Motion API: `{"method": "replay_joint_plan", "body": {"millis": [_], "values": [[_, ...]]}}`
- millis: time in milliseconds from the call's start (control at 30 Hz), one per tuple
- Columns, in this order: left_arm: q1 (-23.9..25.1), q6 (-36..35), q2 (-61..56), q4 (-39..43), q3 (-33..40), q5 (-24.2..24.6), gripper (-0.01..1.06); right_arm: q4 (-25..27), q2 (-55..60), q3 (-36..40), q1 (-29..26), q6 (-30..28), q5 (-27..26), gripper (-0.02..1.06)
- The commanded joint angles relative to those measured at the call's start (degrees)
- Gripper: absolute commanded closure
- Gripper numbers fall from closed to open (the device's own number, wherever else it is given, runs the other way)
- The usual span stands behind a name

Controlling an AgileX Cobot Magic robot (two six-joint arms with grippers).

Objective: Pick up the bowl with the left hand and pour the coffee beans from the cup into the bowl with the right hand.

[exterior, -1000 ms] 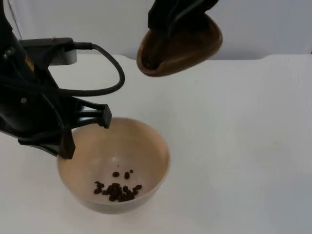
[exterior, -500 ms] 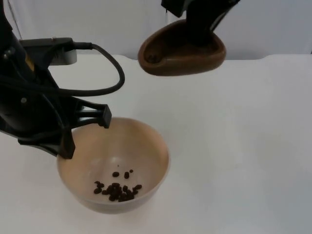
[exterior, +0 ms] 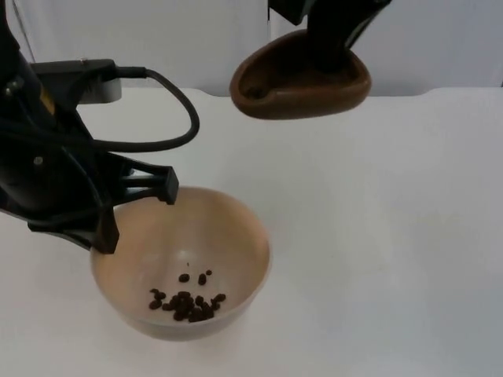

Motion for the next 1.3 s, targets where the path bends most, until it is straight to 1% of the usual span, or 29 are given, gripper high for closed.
{"method": "replay_joint_plan", "body": {"millis": [0,133,200,233,267,300,400,467,567,600,633,733,800,933,1067,1167,1267], "values": [[-0.4,-0.5,-0.5,1.5,0.2,-1.1,1.05,0.1,-0.7,-0.3,-1.3,-0.2,-0.1,1.05],[1.0,-0.1,-0.5,1.5,-0.2,-1.2,1.05,0.6,-0.7,-0.3,-3.4,0.0,-0.1,1.05],[3.3,0.0,-0.5,1.5,-1.2,-0.1,1.05,1.8,-0.7,-0.3,-5.0,0.0,-1.0,1.05],[5.2,0.6,-0.5,1.5,-1.7,0.3,1.05,2.0,-0.7,-0.3,-6.1,0.2,-1.5,1.05],[5.2,0.6,-0.5,1.5,-1.7,0.3,1.05,2.0,-0.7,-0.3,-6.1,0.2,-1.5,1.05],[6.6,1.5,-0.5,0.9,-1.9,0.3,1.05,2.0,-0.6,-0.3,-6.6,0.2,-1.6,1.05],[10.5,3.5,-0.4,-2.2,-2.1,-1.7,1.05,2.0,0.3,-0.3,-8.1,1.5,-2.6,1.05],[11.1,4.1,-0.4,-2.7,-2.1,-2.1,1.05,2.0,0.3,-0.3,-8.5,1.8,-2.8,1.05],[14.2,10.8,0.8,-10.1,-2.4,-3.0,1.05,3.4,1.8,-0.3,-10.0,2.7,-4.2,1.05],[15.4,13.2,2.1,-12.9,-2.8,-3.0,1.05,2.6,2.6,-0.3,-10.3,4.0,-4.8,1.05],[15.9,13.8,3.2,-14.0,-3.2,-3.1,1.05,2.8,3.2,-0.3,-10.6,4.1,-5.0,1.05],[16.4,14.9,4.6,-15.0,-3.7,-3.6,1.05,2.8,4.0,-0.3,-10.6,4.3,-5.5,1.05],[16.5,15.0,7.3,-15.2,-4.4,-4.8,1.05,2.7,6.0,-0.3,-10.6,5.1,-6.6,1.05],[16.5,15.0,10.3,-16.3,-4.9,-5.7,1.05,2.7,8.4,-0.3,-10.6,5.4,-8.1,1.05],[16.5,15.4,12.3,-15.7,-4.9,-6.7,1.05,2.4,10.4,-0.3,-10.6,6.1,-9.5,1.05],[16.5,15.4,14.0,-15.0,-4.9,-7.8,1.05,0.9,13.4,-0.2,-11.1,7.1,-10.8,1.05],[16.5,15.4,14.3,-15.0,-4.9,-8.8,1.05,0.9,15.2,-0.2,-11.8,7.5,-11.4,1.05]]}}
